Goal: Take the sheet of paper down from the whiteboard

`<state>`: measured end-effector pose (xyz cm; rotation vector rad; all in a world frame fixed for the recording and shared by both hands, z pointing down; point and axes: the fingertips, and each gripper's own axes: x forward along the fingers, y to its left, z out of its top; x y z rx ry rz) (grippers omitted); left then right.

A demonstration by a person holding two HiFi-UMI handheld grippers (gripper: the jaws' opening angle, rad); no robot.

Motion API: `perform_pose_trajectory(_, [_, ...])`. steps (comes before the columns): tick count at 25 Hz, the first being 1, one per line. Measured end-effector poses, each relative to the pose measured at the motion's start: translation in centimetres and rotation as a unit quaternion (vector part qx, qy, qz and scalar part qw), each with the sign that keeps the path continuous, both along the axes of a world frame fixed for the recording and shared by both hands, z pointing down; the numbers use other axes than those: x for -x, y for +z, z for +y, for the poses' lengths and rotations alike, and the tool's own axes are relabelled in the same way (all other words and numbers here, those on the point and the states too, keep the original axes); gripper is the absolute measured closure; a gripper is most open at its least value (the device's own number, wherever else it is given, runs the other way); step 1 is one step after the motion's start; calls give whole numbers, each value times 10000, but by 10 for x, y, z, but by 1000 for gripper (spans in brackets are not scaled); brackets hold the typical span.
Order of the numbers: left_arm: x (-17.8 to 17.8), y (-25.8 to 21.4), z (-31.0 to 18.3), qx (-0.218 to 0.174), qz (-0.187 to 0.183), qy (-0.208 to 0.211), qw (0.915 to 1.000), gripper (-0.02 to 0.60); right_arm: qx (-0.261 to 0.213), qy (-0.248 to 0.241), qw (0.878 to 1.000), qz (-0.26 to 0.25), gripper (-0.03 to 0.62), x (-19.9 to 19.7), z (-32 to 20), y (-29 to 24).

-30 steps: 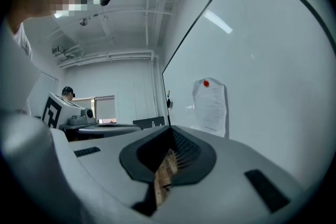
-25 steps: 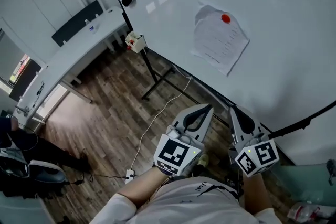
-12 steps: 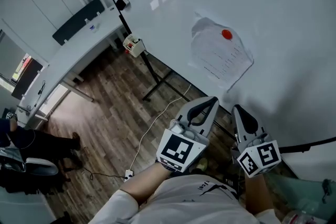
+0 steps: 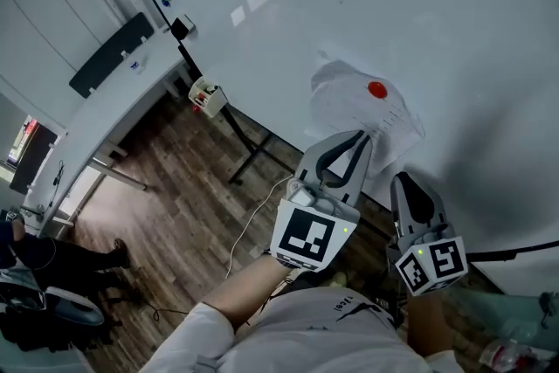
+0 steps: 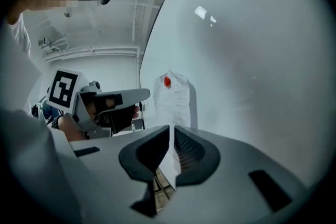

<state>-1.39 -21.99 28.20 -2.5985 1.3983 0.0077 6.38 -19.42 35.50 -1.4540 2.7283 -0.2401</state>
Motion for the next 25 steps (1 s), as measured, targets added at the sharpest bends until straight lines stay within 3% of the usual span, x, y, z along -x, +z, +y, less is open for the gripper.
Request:
perform_pose_trajectory(3, [3, -20, -16, -309, -187, -51, 9993, 511, 36, 178, 9998, 14, 545, 0, -8, 1])
perform_pose_trajectory(7, [2, -29, -32, -435, -392, -88, 9982, 457, 102, 421, 9991, -15, 520, -1, -16, 5])
perform_pose_trajectory(14, [-8, -33, -51, -561, -564, -100, 9968, 437, 122, 787, 9968, -64, 519, -7, -23, 10])
perform_pose_trajectory(25, [-14, -36, -55, -796, -676, -204, 9943, 437, 180, 672, 9976, 25, 519, -2, -34, 16])
